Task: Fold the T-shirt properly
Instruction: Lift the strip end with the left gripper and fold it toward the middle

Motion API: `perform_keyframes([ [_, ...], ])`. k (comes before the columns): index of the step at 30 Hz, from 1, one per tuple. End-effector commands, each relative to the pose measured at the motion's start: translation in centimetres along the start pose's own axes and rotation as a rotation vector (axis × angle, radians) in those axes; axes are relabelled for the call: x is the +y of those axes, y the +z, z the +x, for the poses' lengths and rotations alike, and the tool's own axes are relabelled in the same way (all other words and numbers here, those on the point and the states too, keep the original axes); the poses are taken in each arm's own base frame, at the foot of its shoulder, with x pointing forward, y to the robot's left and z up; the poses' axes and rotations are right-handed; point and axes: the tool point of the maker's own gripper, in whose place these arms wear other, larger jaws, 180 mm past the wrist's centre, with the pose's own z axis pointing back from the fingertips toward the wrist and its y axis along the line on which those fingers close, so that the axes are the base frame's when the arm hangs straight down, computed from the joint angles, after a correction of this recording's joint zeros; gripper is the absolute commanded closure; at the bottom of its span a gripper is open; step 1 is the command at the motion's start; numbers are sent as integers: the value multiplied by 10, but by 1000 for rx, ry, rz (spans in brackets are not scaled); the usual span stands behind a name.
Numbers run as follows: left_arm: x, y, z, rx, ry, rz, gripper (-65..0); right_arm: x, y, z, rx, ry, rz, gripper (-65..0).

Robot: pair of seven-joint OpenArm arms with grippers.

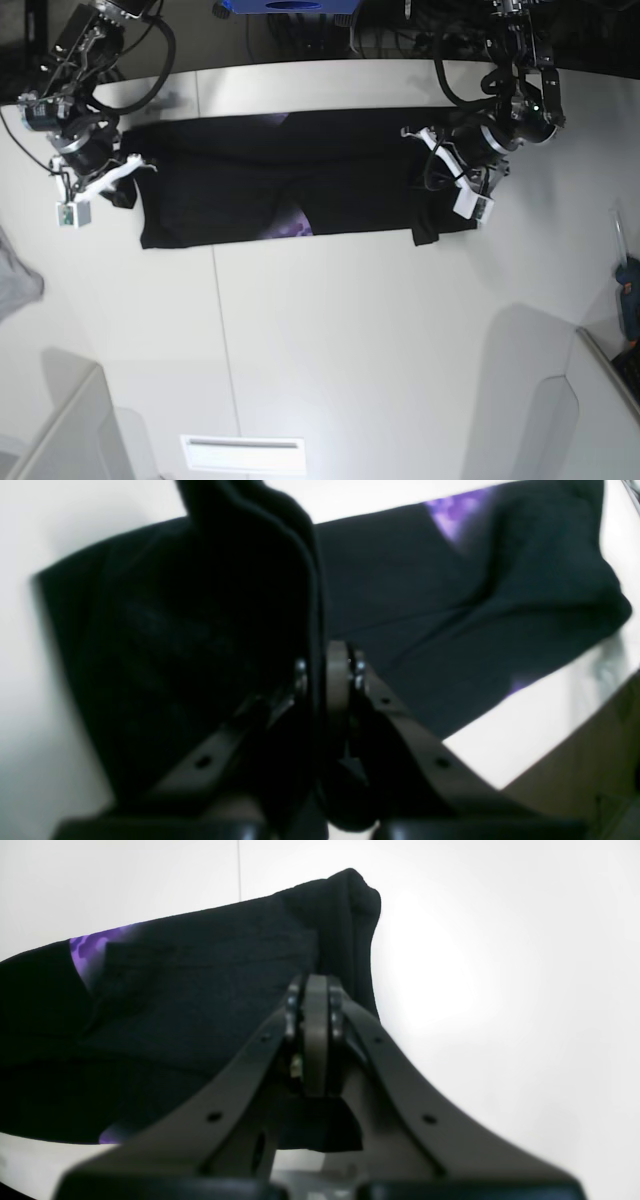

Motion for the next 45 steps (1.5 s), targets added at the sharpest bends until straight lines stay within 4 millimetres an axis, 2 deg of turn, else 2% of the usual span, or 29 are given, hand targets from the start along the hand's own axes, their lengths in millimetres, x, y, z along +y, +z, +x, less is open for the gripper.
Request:
perform_keyframes([
  [1, -6, 1, 12, -40, 0, -18, 0, 1, 4, 16, -55, 19, 7, 0],
  [8, -37, -16, 20, -52, 6, -91, 0, 1, 4, 15, -53, 18, 7, 0],
  [17, -63, -32, 9, -15, 26, -162, 0, 0, 4, 15, -53, 13, 2, 0],
  [34, -75, -41, 24, -52, 52, -195, 0, 0, 4, 15, -53, 11, 3, 0],
  [40, -69, -51, 13, -14, 84, -194, 0, -1, 4, 15, -53, 8, 1, 0],
  [45, -91, -57, 11, 10, 47, -247, 0, -1, 4, 15, -54, 7, 0, 0],
])
